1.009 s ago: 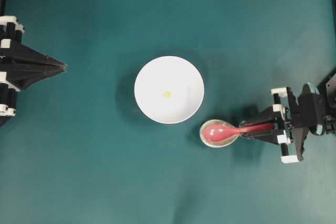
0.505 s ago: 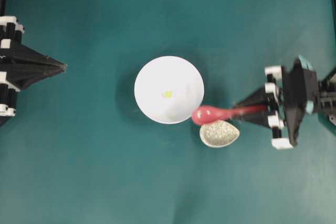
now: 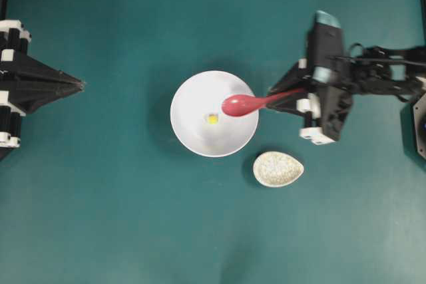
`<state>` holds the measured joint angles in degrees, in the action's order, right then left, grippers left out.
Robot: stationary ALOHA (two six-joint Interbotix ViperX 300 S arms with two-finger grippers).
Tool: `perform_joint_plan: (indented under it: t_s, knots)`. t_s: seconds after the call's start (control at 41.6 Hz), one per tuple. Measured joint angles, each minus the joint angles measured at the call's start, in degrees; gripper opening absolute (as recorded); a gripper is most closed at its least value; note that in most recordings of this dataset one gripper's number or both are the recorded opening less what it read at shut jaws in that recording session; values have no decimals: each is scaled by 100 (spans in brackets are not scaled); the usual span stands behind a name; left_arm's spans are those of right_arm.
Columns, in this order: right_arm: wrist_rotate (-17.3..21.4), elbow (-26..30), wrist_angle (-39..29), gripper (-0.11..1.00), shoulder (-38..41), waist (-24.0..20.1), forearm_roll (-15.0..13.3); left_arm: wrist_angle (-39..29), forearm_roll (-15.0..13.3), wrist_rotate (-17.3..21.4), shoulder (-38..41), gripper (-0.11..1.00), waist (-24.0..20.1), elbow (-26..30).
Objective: Scoop the yellow hexagonal prism block from the bowl with a spoon using the right arm.
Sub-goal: 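Lift the spoon and carry it over the white bowl, then lower the spoon bowl into the white bowl beside the yellow block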
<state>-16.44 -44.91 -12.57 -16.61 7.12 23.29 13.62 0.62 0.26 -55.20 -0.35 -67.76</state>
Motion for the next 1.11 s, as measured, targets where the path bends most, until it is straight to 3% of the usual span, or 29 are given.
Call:
perform_joint_plan:
  t_s: [0.264, 0.409, 0.697, 1.106]
  knots:
    - [97, 976, -1591, 23, 932, 141, -26, -26, 0, 9, 9, 0, 0, 0]
    - [114, 1318, -2074, 23, 1230, 141, -123, -26, 9, 9, 9, 0, 0, 0]
    - [264, 1441, -2171, 23, 1468, 202, -308, -26, 9, 9, 9, 0, 0, 0]
    - [264, 1459, -1828, 23, 1731, 202, -308, -26, 9, 9, 0, 0, 0, 0]
